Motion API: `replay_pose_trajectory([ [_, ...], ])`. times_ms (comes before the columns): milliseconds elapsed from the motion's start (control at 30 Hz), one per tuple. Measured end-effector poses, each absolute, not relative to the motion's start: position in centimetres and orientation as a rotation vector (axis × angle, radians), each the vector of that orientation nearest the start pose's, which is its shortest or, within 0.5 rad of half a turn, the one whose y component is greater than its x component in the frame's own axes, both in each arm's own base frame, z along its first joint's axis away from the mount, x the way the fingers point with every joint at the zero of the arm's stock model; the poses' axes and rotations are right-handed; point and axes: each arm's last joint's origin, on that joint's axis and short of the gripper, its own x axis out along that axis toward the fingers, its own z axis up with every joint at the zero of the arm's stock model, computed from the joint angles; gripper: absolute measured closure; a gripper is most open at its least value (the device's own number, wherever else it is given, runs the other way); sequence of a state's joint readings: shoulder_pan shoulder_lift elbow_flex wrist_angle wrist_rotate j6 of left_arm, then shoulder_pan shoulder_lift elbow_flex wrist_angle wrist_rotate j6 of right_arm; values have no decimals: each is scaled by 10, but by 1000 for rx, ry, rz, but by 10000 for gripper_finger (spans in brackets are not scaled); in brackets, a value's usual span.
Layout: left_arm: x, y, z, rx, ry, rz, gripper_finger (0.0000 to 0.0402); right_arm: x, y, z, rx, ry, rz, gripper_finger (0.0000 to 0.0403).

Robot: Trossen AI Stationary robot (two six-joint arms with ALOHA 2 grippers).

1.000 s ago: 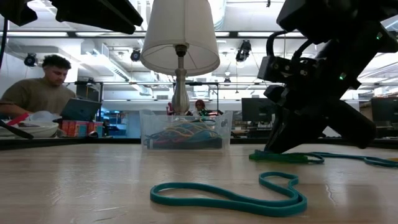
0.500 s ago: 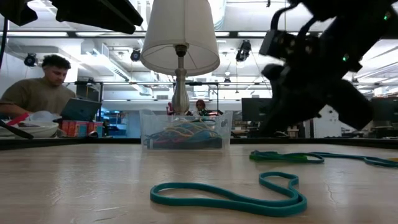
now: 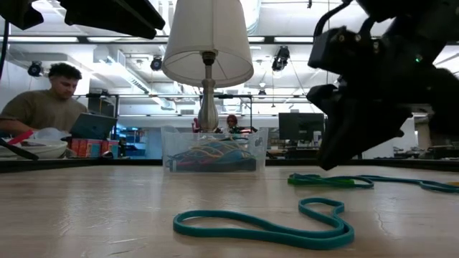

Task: Pick and place rubber bands into bin
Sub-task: Put the blue rubber band into the transparent container

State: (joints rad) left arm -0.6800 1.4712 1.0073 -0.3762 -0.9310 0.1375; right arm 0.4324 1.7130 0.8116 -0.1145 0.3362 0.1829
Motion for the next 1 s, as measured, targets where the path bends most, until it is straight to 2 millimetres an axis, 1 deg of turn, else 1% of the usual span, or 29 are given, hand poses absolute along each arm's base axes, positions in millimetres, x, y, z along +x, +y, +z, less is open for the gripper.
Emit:
replay_pose_trajectory([
  [133, 246, -168, 247, 739, 604, 200, 283, 284, 120, 130, -205, 917, 10, 343],
  [267, 246, -167, 247, 738, 605, 203, 283, 284, 116, 128, -195, 919, -4, 313],
  [433, 246, -167, 247, 738, 605, 203, 283, 285, 111, 126, -191, 922, -24, 295],
  [600, 246, -167, 247, 738, 605, 203, 283, 287, 108, 124, -187, 922, -36, 300],
  [833, 246, -167, 247, 738, 606, 203, 283, 289, 108, 116, -202, 938, -35, 316],
  [1000, 246, -167, 247, 738, 605, 203, 283, 289, 108, 116, -218, 937, -29, 334],
])
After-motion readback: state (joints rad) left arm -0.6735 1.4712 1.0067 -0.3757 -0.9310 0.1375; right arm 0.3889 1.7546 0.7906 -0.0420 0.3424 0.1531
